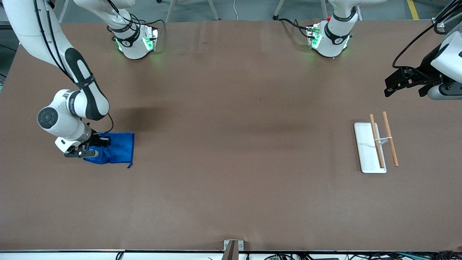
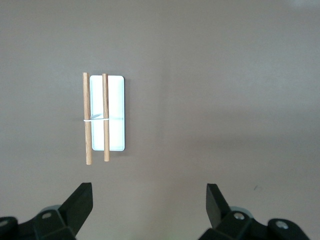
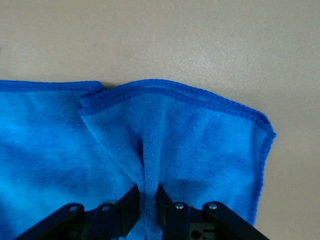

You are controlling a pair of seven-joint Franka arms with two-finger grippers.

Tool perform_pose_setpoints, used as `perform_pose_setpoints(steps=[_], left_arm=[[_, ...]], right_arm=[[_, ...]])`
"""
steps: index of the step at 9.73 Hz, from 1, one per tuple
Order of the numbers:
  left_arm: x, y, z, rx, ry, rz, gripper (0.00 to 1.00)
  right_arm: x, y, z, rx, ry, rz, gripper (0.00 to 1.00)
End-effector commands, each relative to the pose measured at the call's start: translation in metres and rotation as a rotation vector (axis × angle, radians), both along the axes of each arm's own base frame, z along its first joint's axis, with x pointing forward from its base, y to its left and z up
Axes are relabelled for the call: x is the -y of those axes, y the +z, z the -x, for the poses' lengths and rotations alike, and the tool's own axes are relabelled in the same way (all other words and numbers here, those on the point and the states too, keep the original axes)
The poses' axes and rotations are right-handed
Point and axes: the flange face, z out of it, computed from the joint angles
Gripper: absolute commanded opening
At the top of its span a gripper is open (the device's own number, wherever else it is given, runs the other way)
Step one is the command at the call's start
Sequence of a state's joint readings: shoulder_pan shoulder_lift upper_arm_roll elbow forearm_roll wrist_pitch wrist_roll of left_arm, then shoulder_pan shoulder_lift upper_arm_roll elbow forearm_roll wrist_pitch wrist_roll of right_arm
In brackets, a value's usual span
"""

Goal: Right arm passes towel to left arm to hang
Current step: 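Lower the right gripper onto the towel edge and close it, then lift the blue towel with the right gripper toward the table middle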

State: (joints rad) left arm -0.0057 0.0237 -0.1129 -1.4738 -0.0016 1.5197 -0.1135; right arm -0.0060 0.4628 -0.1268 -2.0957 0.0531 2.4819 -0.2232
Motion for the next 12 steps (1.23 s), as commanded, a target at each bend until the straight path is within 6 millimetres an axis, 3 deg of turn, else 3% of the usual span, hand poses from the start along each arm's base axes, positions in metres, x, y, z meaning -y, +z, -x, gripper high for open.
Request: perform_pose_setpoints(steps=[1,3,5,7,12], left_arm=[[-0.001,-0.017,-0.003,-0.040,-0.011,-0.020,1.00],[-0.001,-0.017,-0.003,-0.043,-0.012,-0.020,1.00],[-0.002,-0.018,-0.004,-0.043,-0.009,-0.022,1.00],[-0.002,-0.018,-0.004,-0.043,-0.011,-0.022,1.00],[-0.002,-0.020,-0.005,-0.046,-0.011,-0.022,1.00]], right_arm=[[-0.004,0.059,-0.021,-0.033,0.007,-0.030,0.01],[-0.013,0.111,-0.035,-0.078,-0.018,-0.073,0.01],[-0.055,0.162,-0.048,-0.112,-0.073,-0.151,0.01],[-0.132,0.198,-0.054,-0.111,-0.123,-0.191,0.01],[-0.317,0.236,-0.033,-0.128,-0.152,-0.762,0.01]])
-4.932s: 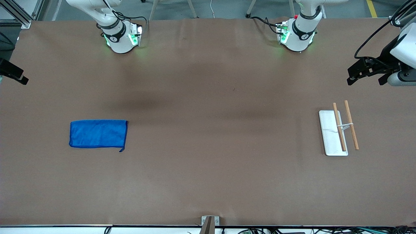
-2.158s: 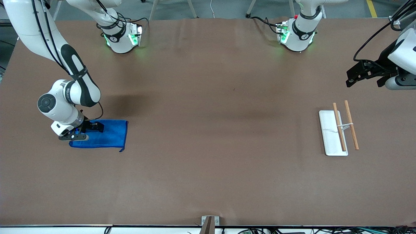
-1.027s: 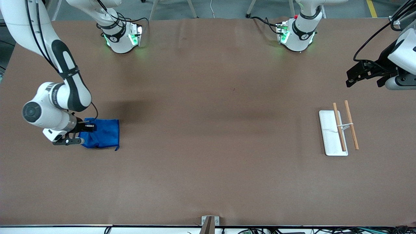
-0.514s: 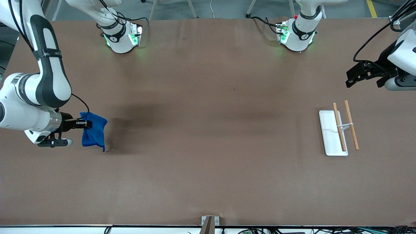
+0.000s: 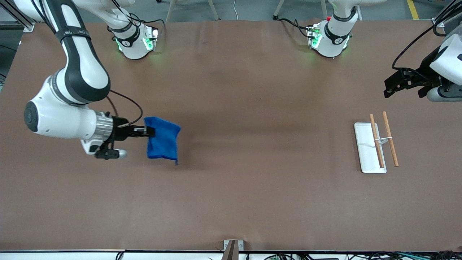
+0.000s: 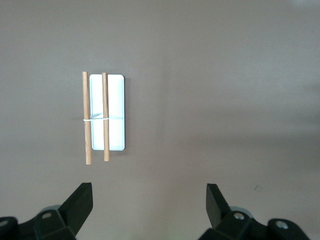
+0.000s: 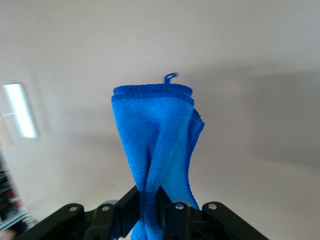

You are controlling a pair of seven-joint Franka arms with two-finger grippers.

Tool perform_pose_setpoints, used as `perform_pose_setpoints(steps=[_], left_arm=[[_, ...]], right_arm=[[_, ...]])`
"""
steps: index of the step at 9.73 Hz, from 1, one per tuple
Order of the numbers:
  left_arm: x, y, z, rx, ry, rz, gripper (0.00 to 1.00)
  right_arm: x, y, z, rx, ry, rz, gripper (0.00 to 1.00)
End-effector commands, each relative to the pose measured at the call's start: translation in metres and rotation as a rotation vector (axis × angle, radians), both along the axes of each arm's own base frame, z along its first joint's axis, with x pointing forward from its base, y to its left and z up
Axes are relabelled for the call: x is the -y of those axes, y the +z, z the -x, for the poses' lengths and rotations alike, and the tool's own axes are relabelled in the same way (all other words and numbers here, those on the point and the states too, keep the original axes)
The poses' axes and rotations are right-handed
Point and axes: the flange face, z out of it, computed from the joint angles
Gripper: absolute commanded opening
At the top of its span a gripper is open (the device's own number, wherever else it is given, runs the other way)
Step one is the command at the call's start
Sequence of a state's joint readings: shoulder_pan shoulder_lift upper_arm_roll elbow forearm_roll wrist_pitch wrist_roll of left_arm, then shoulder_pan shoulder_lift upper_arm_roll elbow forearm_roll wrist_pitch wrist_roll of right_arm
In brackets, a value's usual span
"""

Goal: Right arm passes towel to left arm to hang
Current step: 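Lift the blue towel with the right gripper toward the table middle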

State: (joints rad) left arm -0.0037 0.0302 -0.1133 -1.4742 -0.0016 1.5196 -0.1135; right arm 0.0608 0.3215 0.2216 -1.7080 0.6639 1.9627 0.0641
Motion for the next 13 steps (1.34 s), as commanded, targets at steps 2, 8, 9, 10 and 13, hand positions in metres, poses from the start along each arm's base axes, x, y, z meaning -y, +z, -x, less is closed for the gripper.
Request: perform_pose_setpoints(steps=[2,8,9,10,13], left_arm=[[-0.004,-0.017,-0.004,-0.041,-0.006,-0.021,1.00],[-0.005,-0.019,-0.005,-0.044,-0.009,-0.021,1.00],[-0.005,-0.021,-0.006,-0.048,-0.008,-0.020,1.00],[-0.005,-0.024,-0.008,-0.053,-0.010,-0.016,1.00],[0.004,-0.029,-0.009,-0.072,-0.015,0.056,1.00]], right_arm=[[-0.098,0.020,0.033,-0.022,0.022,-0.228,0.00],[-0.178,0.009,0.087,-0.005,0.018,-0.821,0.01],[-0.189,0.004,0.094,0.007,0.006,-0.883,0.01],[-0.203,0.004,0.101,-0.012,-0.009,-0.933,0.01],[-0.232,-0.010,0.113,0.068,-0.032,-1.069,0.01]])
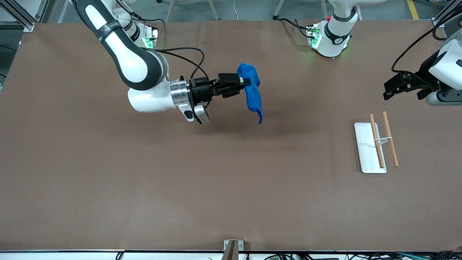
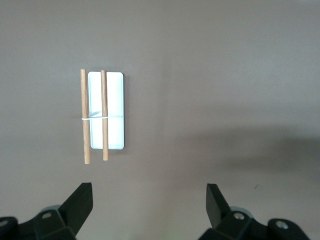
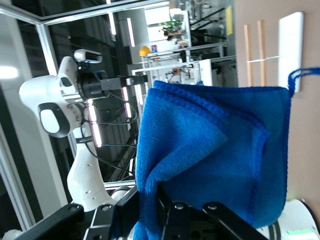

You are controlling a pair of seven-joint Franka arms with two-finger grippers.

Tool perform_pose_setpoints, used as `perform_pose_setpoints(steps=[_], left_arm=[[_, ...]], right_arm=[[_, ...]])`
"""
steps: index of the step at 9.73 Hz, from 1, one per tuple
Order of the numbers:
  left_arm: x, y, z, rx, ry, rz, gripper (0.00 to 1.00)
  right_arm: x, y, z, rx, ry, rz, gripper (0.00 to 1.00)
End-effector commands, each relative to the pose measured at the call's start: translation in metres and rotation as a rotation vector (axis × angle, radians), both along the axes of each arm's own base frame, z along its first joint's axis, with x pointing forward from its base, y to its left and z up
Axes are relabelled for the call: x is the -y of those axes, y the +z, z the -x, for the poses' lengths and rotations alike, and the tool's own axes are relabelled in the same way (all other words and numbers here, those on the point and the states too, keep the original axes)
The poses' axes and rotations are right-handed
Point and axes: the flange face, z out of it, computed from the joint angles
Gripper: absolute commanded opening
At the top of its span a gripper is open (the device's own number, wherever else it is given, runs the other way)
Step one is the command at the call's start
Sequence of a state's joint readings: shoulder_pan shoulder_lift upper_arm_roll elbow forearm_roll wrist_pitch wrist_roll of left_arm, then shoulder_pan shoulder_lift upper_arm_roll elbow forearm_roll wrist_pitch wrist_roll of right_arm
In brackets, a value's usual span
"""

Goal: Right arm passes towel to left arm to hang
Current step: 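Hold the towel up with the right gripper while the left gripper approaches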

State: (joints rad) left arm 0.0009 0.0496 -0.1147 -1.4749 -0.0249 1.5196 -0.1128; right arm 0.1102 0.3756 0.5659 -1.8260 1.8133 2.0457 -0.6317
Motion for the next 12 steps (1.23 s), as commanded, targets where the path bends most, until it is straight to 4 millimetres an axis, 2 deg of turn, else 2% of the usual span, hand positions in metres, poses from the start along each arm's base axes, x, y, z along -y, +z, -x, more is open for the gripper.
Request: perform_pose_setpoints(steps=[1,2,3,4,5,6,9,12], left_arm=[[0.010,-0.022,-0.003,-0.065,-0.017,0.105,1.00],[-0.003,-0.026,-0.008,-0.069,0.004,0.182,1.00],[-0.008,-0.026,-0.010,-0.064,-0.022,0.240,1.00],[-0.023,-0.037,-0.013,-0.077,-0.042,0.309,1.00],[-0.019,-0.048,-0.012,-0.091,-0.106,0.434,1.00],[-0.029,-0.061,-0.010,-0.111,-0.124,0.535,1.00],[-0.011,-0.098,0.002,-0.243,-0.117,0.765,1.00],[0.009,-0.155,0.022,-0.306,-0.191,1.004,1.00]], right_arm=[[-0.019,-0.014,0.009,0.020,-0.038,-0.082,0.01],[-0.019,-0.015,0.009,0.026,-0.041,-0.084,0.01],[-0.019,-0.015,0.008,0.025,-0.045,-0.083,0.01],[-0.018,-0.016,0.007,0.019,-0.050,-0.088,0.01],[-0.019,-0.019,0.007,0.014,-0.049,-0.088,0.01],[-0.019,-0.020,0.007,0.011,-0.050,-0.089,0.01],[-0.021,-0.017,0.007,0.008,-0.053,-0.097,0.01],[-0.037,0.010,0.012,-0.032,-0.081,-0.189,0.01]])
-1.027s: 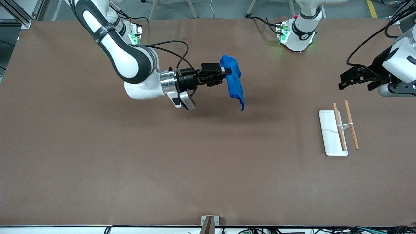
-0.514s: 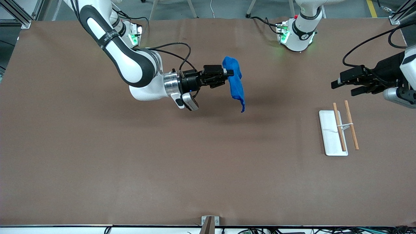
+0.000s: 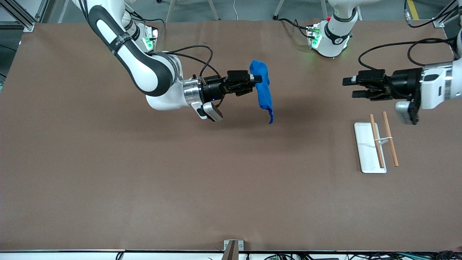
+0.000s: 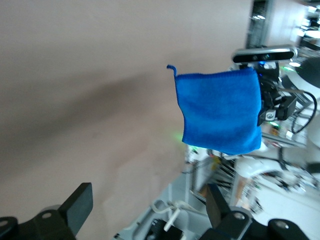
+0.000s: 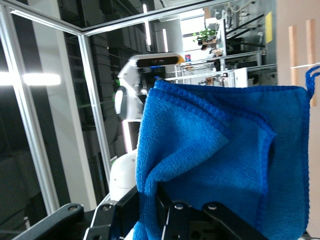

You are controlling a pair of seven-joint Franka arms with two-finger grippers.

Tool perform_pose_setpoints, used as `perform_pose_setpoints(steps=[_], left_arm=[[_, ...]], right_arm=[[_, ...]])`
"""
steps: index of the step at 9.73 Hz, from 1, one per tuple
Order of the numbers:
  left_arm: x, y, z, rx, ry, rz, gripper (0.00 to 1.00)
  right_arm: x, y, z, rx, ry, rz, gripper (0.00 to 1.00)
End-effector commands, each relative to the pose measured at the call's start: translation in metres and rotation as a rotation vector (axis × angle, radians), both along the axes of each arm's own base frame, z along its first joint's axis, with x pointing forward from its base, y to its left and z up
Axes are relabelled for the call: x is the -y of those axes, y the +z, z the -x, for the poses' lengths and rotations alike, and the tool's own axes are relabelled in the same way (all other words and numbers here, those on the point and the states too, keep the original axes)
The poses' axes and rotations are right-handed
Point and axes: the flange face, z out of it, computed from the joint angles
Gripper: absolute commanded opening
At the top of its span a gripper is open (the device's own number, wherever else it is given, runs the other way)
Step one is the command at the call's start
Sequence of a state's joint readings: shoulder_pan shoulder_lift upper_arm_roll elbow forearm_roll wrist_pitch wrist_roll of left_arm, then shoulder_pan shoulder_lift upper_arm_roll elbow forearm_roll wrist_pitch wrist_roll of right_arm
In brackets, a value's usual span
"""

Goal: Right arm passes towel to left arm to hang
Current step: 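Hold the towel up with the right gripper while the left gripper approaches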

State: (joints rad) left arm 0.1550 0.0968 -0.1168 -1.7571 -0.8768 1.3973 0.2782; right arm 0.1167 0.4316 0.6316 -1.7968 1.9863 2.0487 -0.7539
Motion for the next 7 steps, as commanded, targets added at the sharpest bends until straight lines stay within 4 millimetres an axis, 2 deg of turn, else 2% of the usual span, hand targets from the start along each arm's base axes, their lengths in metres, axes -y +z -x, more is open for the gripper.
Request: perform_pose_setpoints(steps=[1,4,7], left_arm=[[0.012,-0.055,0.019,-0.050,-0.029,0.142,1.00],[0.031,-0.108,0.040,-0.106,0.024,0.392,1.00],[0.061,-0.131,0.053,-0.114,0.041,0.533,0.97]], right_arm=[[-0.006,0.012,0.002,-0.011,-0.024,-0.047,0.01],[-0.009,0.016,0.005,-0.009,-0.021,-0.053,0.01],[-0.009,0.016,0.005,-0.009,-0.021,-0.053,0.01]])
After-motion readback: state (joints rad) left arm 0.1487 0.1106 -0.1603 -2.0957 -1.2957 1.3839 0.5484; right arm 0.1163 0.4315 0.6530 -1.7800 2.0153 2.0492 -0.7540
